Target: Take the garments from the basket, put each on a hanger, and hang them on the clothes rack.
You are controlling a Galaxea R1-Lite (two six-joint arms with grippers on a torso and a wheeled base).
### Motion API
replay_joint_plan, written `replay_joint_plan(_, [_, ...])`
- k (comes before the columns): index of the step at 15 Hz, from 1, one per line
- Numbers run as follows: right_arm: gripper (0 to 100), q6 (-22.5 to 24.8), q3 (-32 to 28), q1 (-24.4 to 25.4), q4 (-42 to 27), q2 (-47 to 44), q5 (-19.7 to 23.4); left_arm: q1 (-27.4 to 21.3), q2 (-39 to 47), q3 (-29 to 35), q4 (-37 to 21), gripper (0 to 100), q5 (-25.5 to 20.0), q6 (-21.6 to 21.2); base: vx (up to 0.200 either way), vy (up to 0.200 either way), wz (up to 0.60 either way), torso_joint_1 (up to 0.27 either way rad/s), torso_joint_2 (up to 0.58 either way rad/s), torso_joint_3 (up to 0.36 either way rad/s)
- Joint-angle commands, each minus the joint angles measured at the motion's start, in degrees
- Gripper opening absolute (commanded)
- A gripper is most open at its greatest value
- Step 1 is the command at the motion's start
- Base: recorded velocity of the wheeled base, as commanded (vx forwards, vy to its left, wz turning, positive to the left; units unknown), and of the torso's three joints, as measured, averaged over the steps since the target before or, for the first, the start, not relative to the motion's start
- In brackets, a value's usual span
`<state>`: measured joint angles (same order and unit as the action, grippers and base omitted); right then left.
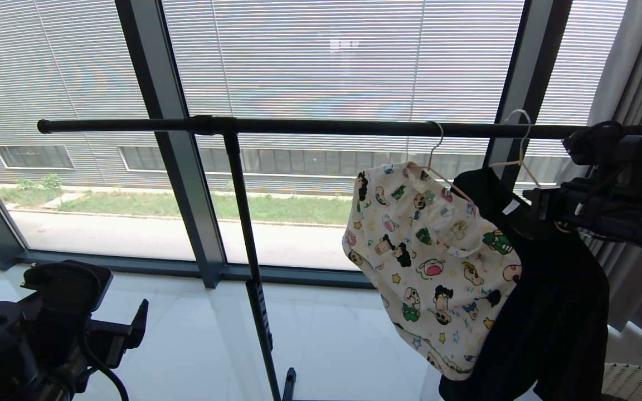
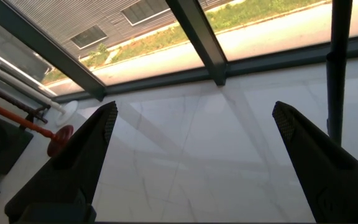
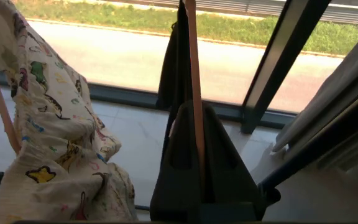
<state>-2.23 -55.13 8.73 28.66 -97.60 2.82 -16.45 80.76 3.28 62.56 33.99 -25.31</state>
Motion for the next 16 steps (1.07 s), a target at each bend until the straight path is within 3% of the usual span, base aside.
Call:
replay_joint_plan(1, [0,0.39,-0.16,-0.03,-0.01,-2.07,0.00,0.01,-0.25,-0.29,0.02,100,0.03,0.00,0.000,0.000,0.00,0.000,0.00,0.000])
replay_joint_plan(8, [0,1.26,0.19,0.15,-0.27,-2.25,-0.18,0.01,-0.17,-0.38,0.02,100,0.03,0.08,0.000,0.000,0.00,0.000,0.00,0.000])
replay_joint_plan(9, [100,1.26,0.63,0.15,-0.27,-1.72,-0.27,0.01,-0.17,-0.38,0.02,100,0.03,0.08,0.000,0.000,0.00,0.000,0.00,0.000])
replay_joint_plan(11, [100,1.70,1.69,0.15,-0.27,0.57,-0.53,0.19,-0.25,-0.20,0.02,100,0.03,0.00,0.000,0.000,0.00,0.000,0.00,0.000])
replay_joint_plan(13, [100,6.45,5.56,-0.03,-2.38,8.30,-1.41,0.80,-0.69,-0.03,0.02,100,0.11,-0.18,0.000,0.000,0.00,0.000,0.00,0.000])
replay_joint_plan(15, [100,8.38,6.96,-0.12,-12.22,18.14,-1.50,1.42,-1.66,-0.03,0.02,100,0.11,-0.27,0.000,0.000,0.00,0.000,0.00,0.000])
replay_joint_plan(16, [100,8.56,6.52,0.06,-22.60,25.97,-1.15,1.77,-2.54,0.68,0.02,100,0.11,-0.36,0.000,0.000,0.00,0.000,0.00,0.000])
